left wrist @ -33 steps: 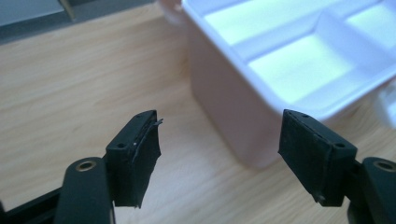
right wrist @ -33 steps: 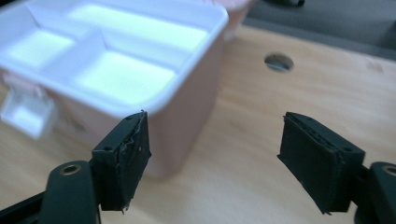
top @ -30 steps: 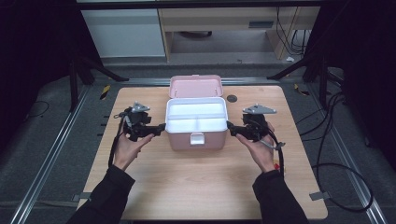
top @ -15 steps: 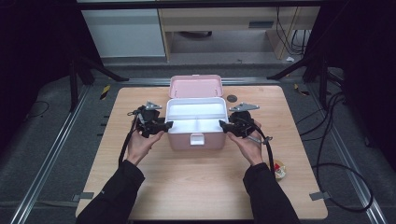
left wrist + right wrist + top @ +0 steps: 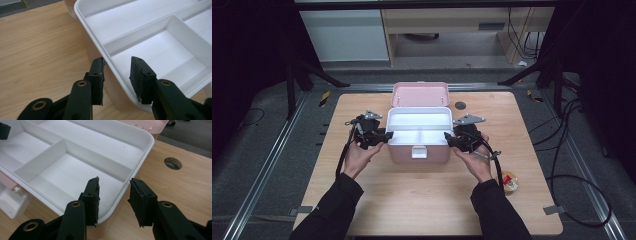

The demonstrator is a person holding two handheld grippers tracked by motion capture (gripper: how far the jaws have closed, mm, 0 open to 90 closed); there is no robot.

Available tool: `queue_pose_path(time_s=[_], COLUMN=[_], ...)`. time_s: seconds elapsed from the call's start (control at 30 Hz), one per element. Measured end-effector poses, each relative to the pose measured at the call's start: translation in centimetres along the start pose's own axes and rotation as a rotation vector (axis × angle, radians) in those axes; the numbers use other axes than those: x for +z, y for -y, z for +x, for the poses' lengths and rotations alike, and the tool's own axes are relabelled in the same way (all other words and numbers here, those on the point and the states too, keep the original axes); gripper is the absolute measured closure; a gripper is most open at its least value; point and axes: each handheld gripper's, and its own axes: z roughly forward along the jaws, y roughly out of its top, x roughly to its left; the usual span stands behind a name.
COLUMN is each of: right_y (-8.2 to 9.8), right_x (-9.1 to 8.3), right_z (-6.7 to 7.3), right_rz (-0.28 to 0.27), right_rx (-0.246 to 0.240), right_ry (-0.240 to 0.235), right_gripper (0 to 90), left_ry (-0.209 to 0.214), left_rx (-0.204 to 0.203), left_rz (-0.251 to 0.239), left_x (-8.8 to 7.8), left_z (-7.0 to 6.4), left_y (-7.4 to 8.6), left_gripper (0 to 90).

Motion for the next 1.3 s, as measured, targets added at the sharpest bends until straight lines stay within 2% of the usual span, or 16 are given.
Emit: queue_pose_path(time_s=[0.13, 0.27, 0.3, 0.33, 0.4, 0.47, 0.53, 0.63, 0.67, 0.77, 0.83, 0.9, 0.93, 1.03, 1.23, 1.3], right_y=[0.2, -0.3, -0.8, -0.8, -1.3, -2.0, -2.6, -3.7, -4.1, -4.7, -5.8, -6.5, -6.8, -7.6, -8.3, -8.3], right_x=[-0.2, -0.4, -0.8, -0.8, -1.2, -1.9, -2.2, -2.3, -2.2, -2.2, -2.1, -2.0, -2.0, -1.6, -0.3, 0.5], right_z=[0.1, 0.0, -0.5, -0.5, -1.1, -2.0, -2.7, -3.5, -3.8, -4.1, -4.6, -4.8, -4.9, -5.1, -5.3, -5.3], right_rz=[-0.006, 0.016, -0.016, -0.016, -0.031, -0.053, -0.067, -0.045, -0.03, -0.024, -0.011, -0.022, -0.021, 0.009, 0.048, 0.066], right_rx=[0.007, -0.009, -0.008, -0.008, -0.016, -0.04, -0.055, -0.084, -0.098, -0.139, -0.182, -0.187, -0.194, -0.233, -0.304, -0.361], right_ry=[-0.007, -0.015, -0.02, -0.02, -0.03, -0.034, -0.063, -0.091, -0.1, -0.094, -0.104, -0.139, -0.159, -0.184, -0.262, -0.293], right_gripper=[60.0, 54.8, 51.4, 51.4, 48.4, 45.0, 43.8, 46.0, 46.6, 46.6, 46.1, 47.5, 47.7, 49.6, 53.2, 56.0], left_ry=[0.001, 0.009, 0.016, 0.016, 0.037, 0.039, 0.065, 0.078, 0.103, 0.112, 0.157, 0.155, 0.193, 0.222, 0.244, 0.268], left_rx=[0.012, 0.057, 0.082, 0.082, 0.113, 0.195, 0.226, 0.255, 0.276, 0.301, 0.333, 0.343, 0.352, 0.388, 0.451, 0.476], left_rz=[0.0, -0.016, -0.056, -0.056, -0.065, -0.081, -0.073, -0.057, -0.052, -0.039, -0.019, -0.01, 0.023, 0.047, 0.065, 0.085], left_x=[-0.2, -0.4, -0.9, -0.9, -1.5, -2.3, -2.7, -2.9, -3.0, -3.0, -2.9, -2.8, -2.4, -1.8, -0.7, -0.1], left_z=[-0.2, -0.1, 0.3, 0.3, 1.0, 2.0, 2.5, 2.8, 3.2, 3.4, 3.6, 3.6, 3.8, 3.6, 3.4, 3.4], left_y=[0.2, 0.1, 0.0, 0.0, -0.4, -1.1, -1.7, -2.4, -3.2, -4.0, -5.0, -5.4, -6.1, -6.8, -7.5, -7.6], left_gripper=[62.8, 51.8, 50.2, 49.4, 46.2, 41.2, 42.8, 41.8, 39.9, 37.7, 42.9, 46.3, 47.1, 47.9, 49.9, 52.3])
